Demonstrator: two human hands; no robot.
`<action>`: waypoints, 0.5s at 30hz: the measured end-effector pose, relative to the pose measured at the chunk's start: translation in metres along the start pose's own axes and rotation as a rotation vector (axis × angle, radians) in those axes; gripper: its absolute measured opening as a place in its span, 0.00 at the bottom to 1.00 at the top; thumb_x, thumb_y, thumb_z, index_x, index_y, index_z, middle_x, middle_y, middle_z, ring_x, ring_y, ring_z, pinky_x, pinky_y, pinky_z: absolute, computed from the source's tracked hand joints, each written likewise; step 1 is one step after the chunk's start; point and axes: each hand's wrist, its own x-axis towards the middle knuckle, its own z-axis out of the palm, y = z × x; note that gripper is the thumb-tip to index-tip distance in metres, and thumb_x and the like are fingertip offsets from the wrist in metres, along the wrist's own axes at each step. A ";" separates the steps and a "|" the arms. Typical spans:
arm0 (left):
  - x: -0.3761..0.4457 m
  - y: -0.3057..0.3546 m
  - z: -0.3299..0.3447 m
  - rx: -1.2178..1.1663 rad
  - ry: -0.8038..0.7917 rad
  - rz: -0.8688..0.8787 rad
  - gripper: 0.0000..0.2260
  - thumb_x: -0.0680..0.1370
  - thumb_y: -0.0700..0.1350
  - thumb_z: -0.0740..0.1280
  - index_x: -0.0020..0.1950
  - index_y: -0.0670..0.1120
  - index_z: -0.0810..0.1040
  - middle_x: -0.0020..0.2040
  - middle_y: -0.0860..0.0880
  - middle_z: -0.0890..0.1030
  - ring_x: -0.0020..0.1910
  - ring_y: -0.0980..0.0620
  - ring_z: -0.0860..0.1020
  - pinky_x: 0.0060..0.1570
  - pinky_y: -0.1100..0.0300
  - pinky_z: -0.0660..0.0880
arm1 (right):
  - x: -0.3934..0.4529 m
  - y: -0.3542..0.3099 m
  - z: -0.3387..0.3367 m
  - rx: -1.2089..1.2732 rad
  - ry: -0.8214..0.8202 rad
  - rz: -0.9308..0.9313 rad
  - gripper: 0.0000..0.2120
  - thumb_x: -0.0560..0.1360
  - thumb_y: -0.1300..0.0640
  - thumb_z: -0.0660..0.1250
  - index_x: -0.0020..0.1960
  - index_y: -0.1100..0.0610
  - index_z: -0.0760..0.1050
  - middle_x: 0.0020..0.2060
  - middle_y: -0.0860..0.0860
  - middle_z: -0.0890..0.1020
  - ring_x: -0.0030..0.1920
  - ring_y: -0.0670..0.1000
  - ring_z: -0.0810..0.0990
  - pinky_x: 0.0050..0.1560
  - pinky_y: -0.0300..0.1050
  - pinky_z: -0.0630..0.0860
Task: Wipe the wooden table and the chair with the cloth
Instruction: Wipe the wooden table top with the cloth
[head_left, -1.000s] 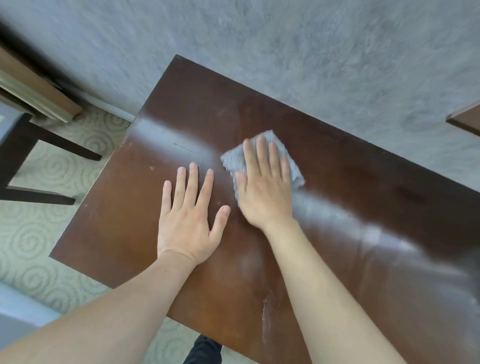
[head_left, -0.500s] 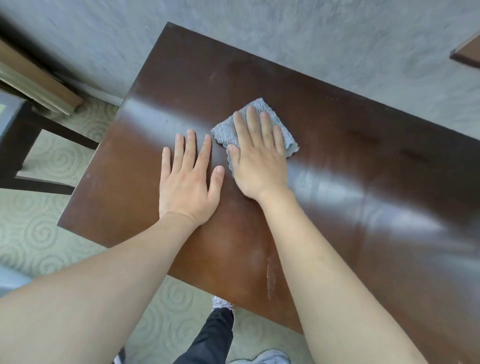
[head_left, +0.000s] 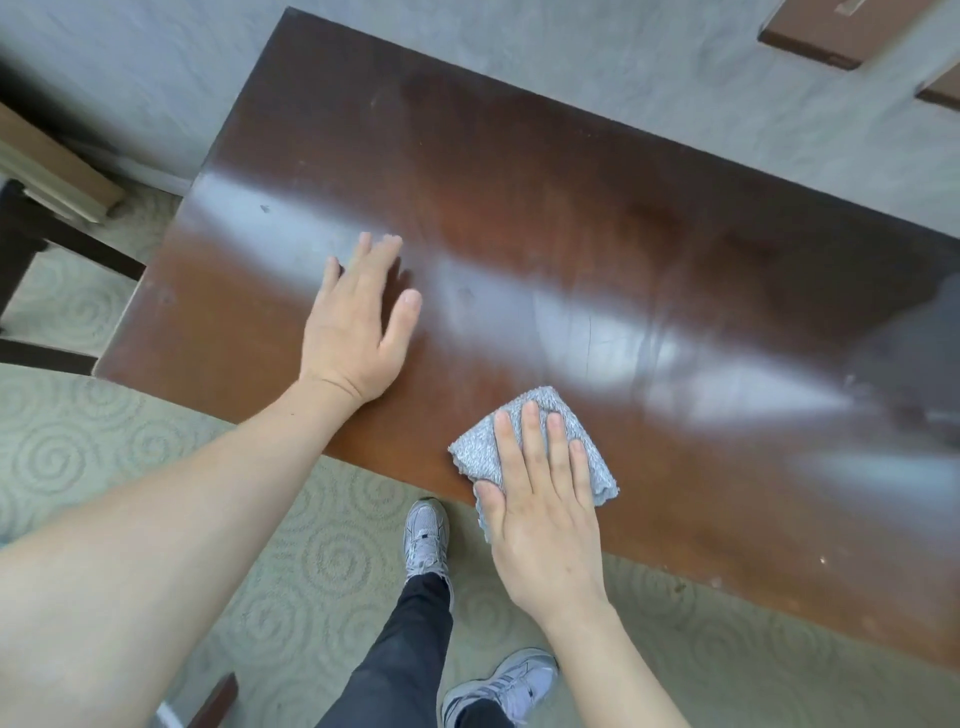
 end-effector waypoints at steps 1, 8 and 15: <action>-0.008 0.007 0.005 0.033 -0.030 0.051 0.28 0.82 0.55 0.52 0.78 0.40 0.66 0.77 0.40 0.68 0.79 0.41 0.60 0.78 0.46 0.52 | 0.001 0.002 -0.001 -0.004 -0.012 -0.004 0.30 0.83 0.42 0.45 0.82 0.49 0.43 0.81 0.50 0.44 0.81 0.53 0.40 0.78 0.52 0.39; -0.022 0.053 0.055 0.232 -0.120 0.003 0.31 0.83 0.59 0.44 0.83 0.47 0.53 0.83 0.45 0.51 0.82 0.47 0.47 0.80 0.49 0.44 | 0.091 0.044 -0.033 -0.030 0.082 0.068 0.32 0.82 0.39 0.47 0.81 0.50 0.44 0.81 0.52 0.46 0.81 0.55 0.43 0.79 0.53 0.40; -0.012 0.051 0.050 0.373 -0.103 -0.017 0.31 0.83 0.60 0.42 0.83 0.48 0.52 0.83 0.46 0.50 0.82 0.46 0.47 0.80 0.46 0.45 | 0.199 0.068 -0.077 0.003 0.146 0.153 0.30 0.84 0.42 0.45 0.81 0.51 0.41 0.81 0.53 0.43 0.81 0.55 0.40 0.79 0.55 0.39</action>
